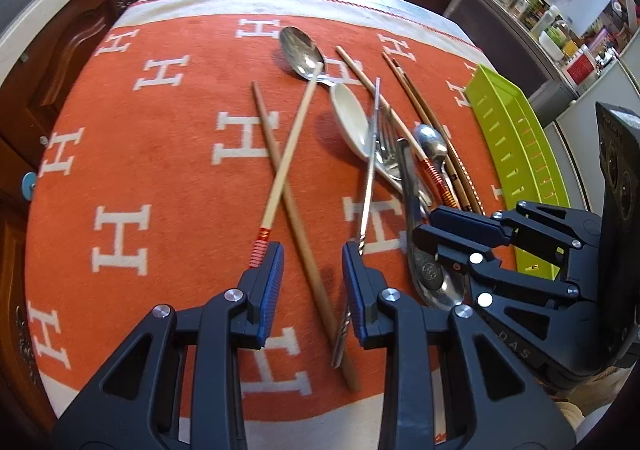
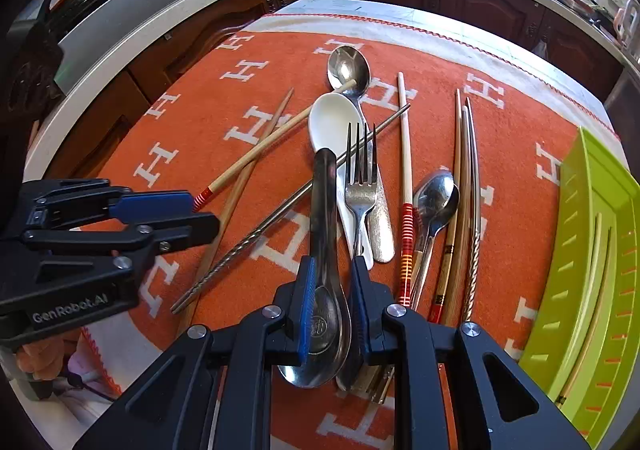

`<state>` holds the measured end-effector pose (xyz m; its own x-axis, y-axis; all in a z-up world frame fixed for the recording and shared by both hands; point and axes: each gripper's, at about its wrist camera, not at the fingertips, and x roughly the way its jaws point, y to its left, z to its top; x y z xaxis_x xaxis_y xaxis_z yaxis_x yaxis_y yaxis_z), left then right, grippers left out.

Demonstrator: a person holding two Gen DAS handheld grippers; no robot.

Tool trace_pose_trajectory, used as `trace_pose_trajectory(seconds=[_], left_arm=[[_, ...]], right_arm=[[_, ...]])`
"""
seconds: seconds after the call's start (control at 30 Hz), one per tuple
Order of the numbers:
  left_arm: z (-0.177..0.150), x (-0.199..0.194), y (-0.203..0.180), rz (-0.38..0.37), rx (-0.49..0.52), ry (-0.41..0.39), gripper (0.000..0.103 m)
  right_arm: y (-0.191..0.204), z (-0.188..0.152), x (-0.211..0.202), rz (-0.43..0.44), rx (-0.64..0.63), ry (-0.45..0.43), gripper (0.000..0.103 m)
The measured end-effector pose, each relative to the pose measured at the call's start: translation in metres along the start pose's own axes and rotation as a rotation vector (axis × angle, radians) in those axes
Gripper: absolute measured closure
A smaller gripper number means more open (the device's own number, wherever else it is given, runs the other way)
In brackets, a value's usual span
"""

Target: Organize utensils

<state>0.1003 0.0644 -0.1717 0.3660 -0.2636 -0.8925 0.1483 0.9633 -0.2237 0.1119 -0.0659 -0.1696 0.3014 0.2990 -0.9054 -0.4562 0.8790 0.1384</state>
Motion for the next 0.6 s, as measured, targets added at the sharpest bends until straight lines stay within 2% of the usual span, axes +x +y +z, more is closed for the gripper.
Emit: trace_pose_trajectory(seconds=[0.13, 0.33, 0.5, 0.53, 0.6], left_arm=[[0.004, 0.008, -0.006, -0.023, 0.021, 0.013, 0.076], [0.01, 0.018, -0.017, -0.029, 0.063, 0.017, 0.076], [0.012, 0.024, -0.021, -0.046, 0.07, 0.037, 0.076], [0.012, 0.024, -0.021, -0.049, 0.069, 0.038, 0.076], [0.012, 0.025, -0.021, -0.047, 0.069, 0.037, 0.076]], right_arm=[[0.002, 0.0, 0.0, 0.022, -0.025, -0.002, 0.085], [0.0, 0.001, 0.01, 0.009, -0.032, 0.027, 0.085], [0.003, -0.001, 0.011, -0.002, -0.072, 0.01, 0.085], [0.004, -0.002, 0.011, -0.006, -0.08, 0.005, 0.085], [0.007, -0.004, 0.011, -0.008, -0.092, -0.004, 0.096]])
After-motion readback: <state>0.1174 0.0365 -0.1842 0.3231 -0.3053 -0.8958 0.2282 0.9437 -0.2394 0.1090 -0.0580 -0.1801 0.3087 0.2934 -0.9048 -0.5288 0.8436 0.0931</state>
